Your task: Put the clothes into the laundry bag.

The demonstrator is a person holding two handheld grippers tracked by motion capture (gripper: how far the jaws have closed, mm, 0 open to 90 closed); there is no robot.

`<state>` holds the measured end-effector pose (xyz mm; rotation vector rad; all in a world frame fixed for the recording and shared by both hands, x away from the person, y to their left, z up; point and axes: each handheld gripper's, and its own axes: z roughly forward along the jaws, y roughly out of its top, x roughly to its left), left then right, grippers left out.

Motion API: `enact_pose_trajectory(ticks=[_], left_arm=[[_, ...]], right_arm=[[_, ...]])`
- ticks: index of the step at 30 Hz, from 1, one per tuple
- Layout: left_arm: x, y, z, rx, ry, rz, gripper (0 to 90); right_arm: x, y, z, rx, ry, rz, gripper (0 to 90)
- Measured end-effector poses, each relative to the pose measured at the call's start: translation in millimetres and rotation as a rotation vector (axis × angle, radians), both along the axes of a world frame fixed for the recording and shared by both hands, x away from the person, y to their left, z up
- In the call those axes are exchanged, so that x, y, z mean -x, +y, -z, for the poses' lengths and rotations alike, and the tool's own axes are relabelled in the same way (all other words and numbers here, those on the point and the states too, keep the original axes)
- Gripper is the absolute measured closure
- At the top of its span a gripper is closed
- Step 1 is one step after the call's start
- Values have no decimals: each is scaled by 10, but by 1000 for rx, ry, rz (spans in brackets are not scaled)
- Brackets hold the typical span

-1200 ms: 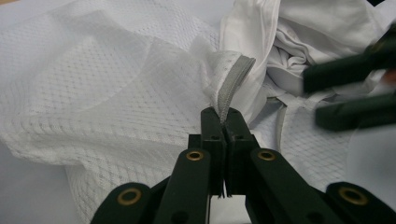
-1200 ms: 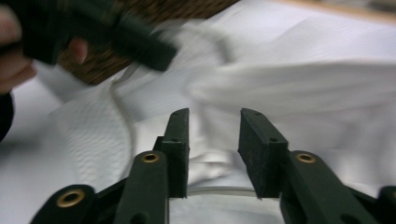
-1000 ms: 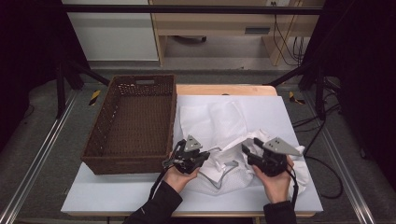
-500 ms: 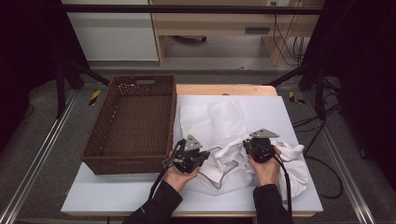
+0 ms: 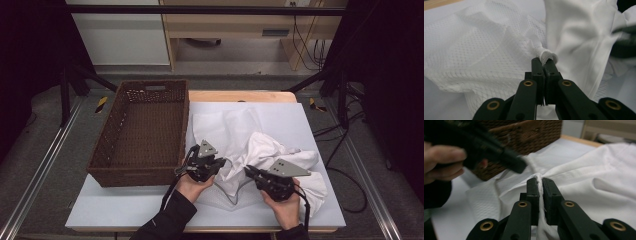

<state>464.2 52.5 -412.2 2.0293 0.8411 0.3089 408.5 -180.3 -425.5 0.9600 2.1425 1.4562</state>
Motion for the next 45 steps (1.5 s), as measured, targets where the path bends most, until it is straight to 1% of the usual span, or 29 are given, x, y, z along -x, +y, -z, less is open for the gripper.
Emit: enact_pose_trajectory(ticks=[2, 3, 4, 6, 9, 11, 13, 15, 16, 17, 18, 20, 22, 24, 25, 26, 28, 30, 32, 33, 34, 35, 36, 38, 39, 40, 41, 43, 45], left_arm=[[3, -13, -30, 4, -3, 4, 885], [4, -22, -42, 9, -5, 5, 885], [10, -35, -50, 17, -11, 3, 885], [24, -48, -60, 22, -18, 3, 886], [41, -56, -54, 20, -17, 4, 886], [50, -48, -26, 13, -11, 7, 886], [53, -27, 20, 13, -3, 8, 886], [58, 5, 55, 11, 4, 8, 885], [67, 31, 88, 1, 5, 7, 885], [67, 31, 88, 1, 5, 7, 885], [68, 42, 103, -4, 6, 5, 885], [68, 60, 126, -8, 9, 2, 885], [67, 68, 139, -11, 8, 2, 885], [67, 66, 148, -11, 11, 2, 885], [67, 60, 151, -13, 11, 2, 885], [69, 55, 152, -16, 9, 2, 885], [68, 47, 154, -18, 9, 4, 885], [63, 44, 156, -15, 9, 4, 885], [63, 47, 156, -14, 9, 6, 885], [64, 49, 157, -15, 6, 6, 885], [62, 52, 160, -16, 7, 5, 885], [60, 54, 165, -13, 11, 4, 885], [60, 54, 169, -16, 10, 4, 885], [57, 57, 182, -22, 12, 9, 885], [54, 56, 190, -21, 13, 7, 885], [50, 57, 195, -21, 16, 6, 885], [45, 59, 197, -19, 19, 7, 885], [42, 65, 188, -10, 21, 4, 885], [34, 76, 159, -9, 23, 1, 885]], right_arm=[[-13, 115, 107, 12, 26, -34, 847], [-55, 230, 213, 35, 58, -47, 846], [-55, 230, 213, 35, 58, -47, 846], [-120, 330, 316, 68, 77, -38, 845], [-268, 433, 460, 125, 108, 27, 842], [-387, 470, 560, 158, 90, 101, 833], [-405, 472, 567, 150, 98, 108, 828], [-400, 460, 551, 139, 110, 97, 798], [-357, 407, 494, 102, 134, 51, 738], [-357, 407, 494, 102, 134, 51, 738], [-317, 368, 451, 70, 149, 24, 717], [-204, 274, 335, 39, 137, -5, 704], [-100, 154, 191, 16, 104, -9, 696], [-55, 25, 46, -4, 53, 20, 666], [-100, -69, -60, 13, 22, 95, 573], [-100, -69, -60, 13, 22, 95, 573], [-214, -106, -112, 38, 7, 171, 421], [-376, -87, -92, 50, 32, 221, 350], [-544, -29, 2, 57, 85, 239, 345], [-667, 54, 138, 96, 129, 243, 349], [-710, 93, 203, 123, 147, 250, 374], [-710, 93, 203, 123, 147, 250, 374], [-736, 125, 263, 151, 169, 254, 428], [-772, 152, 359, 178, 215, 258, 551], [-773, 150, 375, 191, 214, 252, 680], [-768, 141, 363, 195, 228, 237, 779], [-762, 120, 343, 179, 251, 223, 828], [-716, 63, 272, 148, 242, 211, 857], [-608, -8, 171, 104, 169, 190, 858]])
